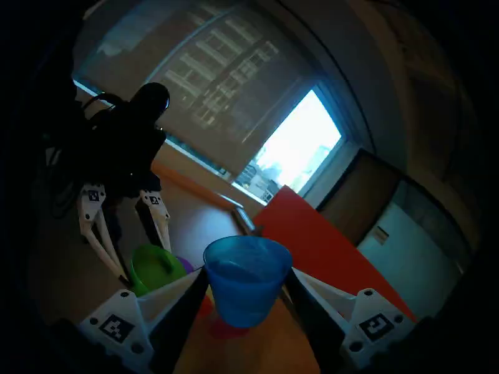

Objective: Pour water

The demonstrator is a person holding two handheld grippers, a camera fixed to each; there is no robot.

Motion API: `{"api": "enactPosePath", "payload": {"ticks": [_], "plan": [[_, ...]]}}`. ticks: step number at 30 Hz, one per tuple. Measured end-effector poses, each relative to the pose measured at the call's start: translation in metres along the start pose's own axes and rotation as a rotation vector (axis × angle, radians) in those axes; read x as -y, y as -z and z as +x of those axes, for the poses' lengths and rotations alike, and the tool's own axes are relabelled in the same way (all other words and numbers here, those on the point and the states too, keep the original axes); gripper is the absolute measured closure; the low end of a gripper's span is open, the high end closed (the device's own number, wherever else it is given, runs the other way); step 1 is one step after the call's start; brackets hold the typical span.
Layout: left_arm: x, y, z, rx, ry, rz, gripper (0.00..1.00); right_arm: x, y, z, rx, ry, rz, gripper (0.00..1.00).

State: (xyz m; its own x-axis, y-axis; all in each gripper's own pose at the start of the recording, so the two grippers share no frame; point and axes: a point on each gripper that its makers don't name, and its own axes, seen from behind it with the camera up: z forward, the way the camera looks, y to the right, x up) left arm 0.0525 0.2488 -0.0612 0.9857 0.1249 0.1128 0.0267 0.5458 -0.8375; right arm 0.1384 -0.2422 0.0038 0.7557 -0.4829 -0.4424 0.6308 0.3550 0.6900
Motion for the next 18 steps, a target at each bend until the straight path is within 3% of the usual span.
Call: {"api": "enactPosePath", "payload": {"ticks": [18], "plan": [[0.0037, 0.0025, 0.0003, -0.002, -0.004, -0.007, 0.17, 0.0043, -0.0069, 0.0067, -0.012, 0.087, 0.026, 0.11]]}}
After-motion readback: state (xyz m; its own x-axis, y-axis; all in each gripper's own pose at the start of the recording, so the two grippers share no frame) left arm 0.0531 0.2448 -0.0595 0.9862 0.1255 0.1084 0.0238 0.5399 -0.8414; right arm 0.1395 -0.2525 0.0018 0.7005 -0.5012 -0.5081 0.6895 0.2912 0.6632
